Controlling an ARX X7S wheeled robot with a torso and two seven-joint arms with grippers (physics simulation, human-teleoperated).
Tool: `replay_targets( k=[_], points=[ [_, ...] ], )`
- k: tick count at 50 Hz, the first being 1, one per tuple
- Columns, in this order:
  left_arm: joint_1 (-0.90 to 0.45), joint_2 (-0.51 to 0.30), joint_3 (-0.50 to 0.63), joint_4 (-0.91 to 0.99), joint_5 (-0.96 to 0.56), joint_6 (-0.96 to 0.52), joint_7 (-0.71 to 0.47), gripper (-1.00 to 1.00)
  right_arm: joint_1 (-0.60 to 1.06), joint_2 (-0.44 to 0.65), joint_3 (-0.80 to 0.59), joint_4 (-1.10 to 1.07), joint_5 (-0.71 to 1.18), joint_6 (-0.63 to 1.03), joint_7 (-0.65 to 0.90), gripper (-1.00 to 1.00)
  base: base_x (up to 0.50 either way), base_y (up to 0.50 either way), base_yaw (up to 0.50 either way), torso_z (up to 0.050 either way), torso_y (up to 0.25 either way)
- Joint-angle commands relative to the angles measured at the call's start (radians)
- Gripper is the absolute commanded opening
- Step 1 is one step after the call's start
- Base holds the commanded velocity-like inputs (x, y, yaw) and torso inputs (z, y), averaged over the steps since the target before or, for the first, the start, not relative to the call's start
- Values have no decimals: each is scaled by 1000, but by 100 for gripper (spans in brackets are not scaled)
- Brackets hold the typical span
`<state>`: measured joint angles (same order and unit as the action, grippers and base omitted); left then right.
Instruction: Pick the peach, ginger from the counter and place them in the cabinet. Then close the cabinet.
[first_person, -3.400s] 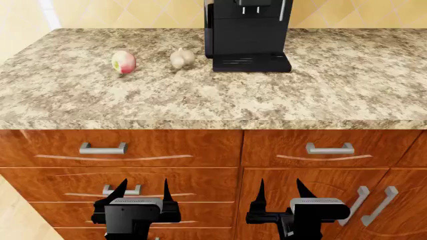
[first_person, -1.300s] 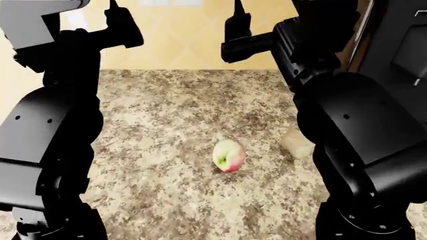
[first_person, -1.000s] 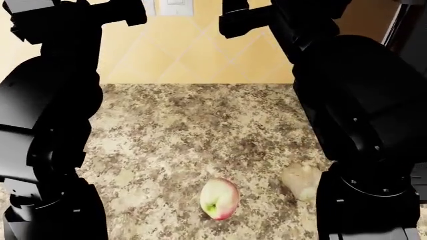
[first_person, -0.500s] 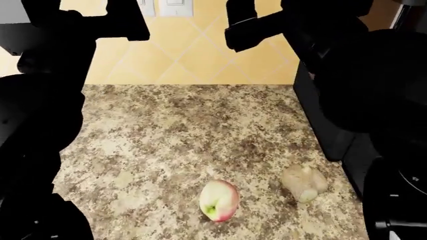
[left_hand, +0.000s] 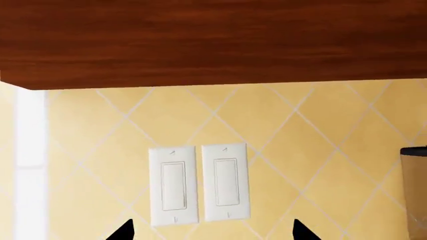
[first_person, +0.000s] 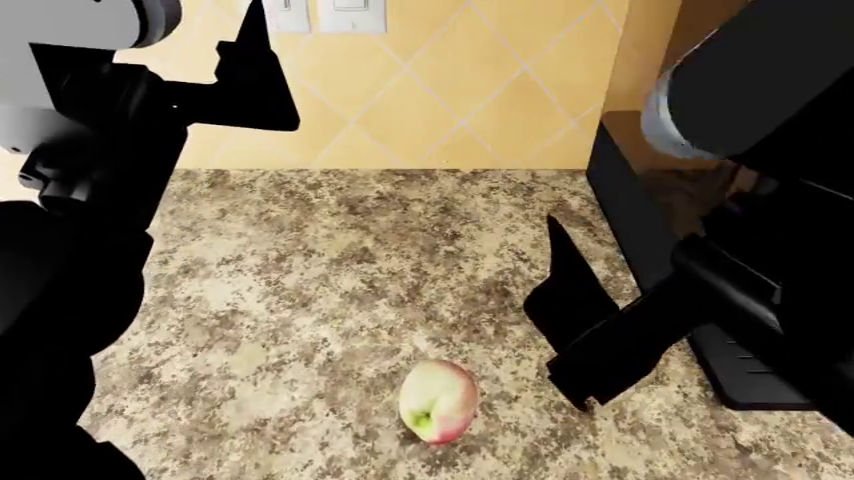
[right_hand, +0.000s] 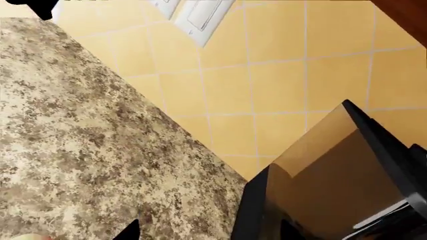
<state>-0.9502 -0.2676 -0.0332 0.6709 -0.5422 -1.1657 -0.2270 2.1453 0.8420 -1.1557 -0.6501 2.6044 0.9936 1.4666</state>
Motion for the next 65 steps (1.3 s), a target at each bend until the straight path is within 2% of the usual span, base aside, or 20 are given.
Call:
replay_targets(
  k=[1,19,30,45,65],
  points=[
    [3,-15,13,18,-11,-2,5,100,86,129,-192,-75,177,-60,54,100,0,0,0,0,0],
    [28,-27,43,28,-13,14,6,100,-138,176,-247,-120,-46,-112,-61,100,0,0,0,0,0],
    [48,-34,57,29,-10,33,6,100,-369,236,-283,-95,-316,-137,-216,100,0,0,0,0,0],
    [65,-42,69,27,-11,51,7,100,-452,266,-305,-87,-411,-149,-259,100,0,0,0,0,0],
    [70,-47,78,26,-20,58,2,100,-600,225,-329,17,-622,-205,-409,100,0,0,0,0,0]
  ],
)
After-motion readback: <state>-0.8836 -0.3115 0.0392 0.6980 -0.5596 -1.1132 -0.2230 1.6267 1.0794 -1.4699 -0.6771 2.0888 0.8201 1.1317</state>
